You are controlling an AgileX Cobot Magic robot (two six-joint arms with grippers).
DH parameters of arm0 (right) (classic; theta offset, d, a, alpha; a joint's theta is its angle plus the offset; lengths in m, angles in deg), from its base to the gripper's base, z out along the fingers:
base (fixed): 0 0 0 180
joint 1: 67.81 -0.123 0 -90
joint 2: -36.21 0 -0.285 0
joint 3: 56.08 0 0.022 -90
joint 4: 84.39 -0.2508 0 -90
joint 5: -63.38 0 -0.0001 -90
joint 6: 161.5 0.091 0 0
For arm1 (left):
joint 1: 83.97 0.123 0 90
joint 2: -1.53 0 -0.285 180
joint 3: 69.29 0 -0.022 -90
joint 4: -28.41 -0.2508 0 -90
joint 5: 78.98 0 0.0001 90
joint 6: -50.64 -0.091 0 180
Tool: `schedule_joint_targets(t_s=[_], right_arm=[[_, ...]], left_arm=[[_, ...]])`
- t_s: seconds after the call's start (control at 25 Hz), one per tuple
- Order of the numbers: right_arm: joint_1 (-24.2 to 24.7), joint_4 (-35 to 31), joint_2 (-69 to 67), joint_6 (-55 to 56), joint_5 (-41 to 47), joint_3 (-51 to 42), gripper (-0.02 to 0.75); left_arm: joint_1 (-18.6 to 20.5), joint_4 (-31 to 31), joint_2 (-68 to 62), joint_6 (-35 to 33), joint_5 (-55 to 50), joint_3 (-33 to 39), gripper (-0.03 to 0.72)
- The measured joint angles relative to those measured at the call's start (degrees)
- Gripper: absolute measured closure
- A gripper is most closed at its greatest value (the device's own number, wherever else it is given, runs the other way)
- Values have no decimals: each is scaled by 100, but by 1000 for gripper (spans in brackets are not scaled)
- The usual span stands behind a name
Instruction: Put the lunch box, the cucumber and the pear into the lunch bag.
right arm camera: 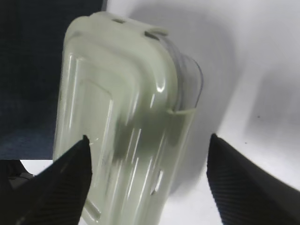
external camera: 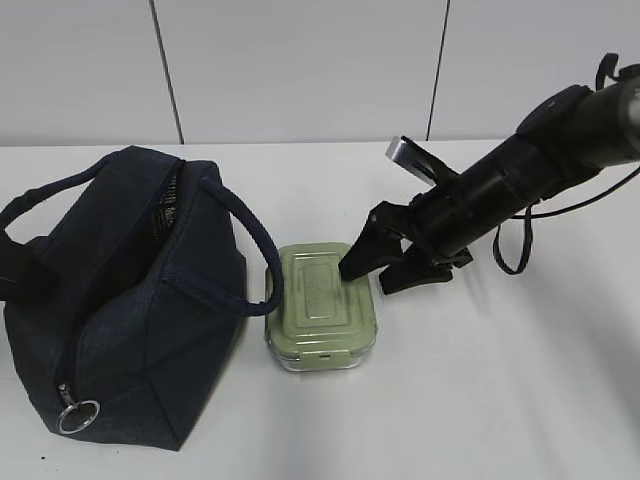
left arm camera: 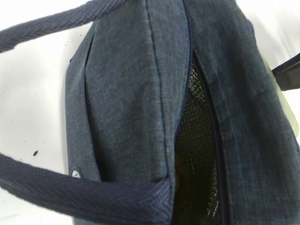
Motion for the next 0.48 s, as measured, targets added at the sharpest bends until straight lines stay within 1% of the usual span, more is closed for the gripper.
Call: schedule_joint_targets(t_s=[0.36,0.44,0.48], right_arm=[[0,-445,-305,-302,165,0,150],[0,-485,-404,-350,202,0,163],[0,-505,-437,-358,211,0,182]], left_arm=[[0,0,0,0,23,0,706],[0,0,0,0,33,0,706],[0,0,0,0,33,0,706]])
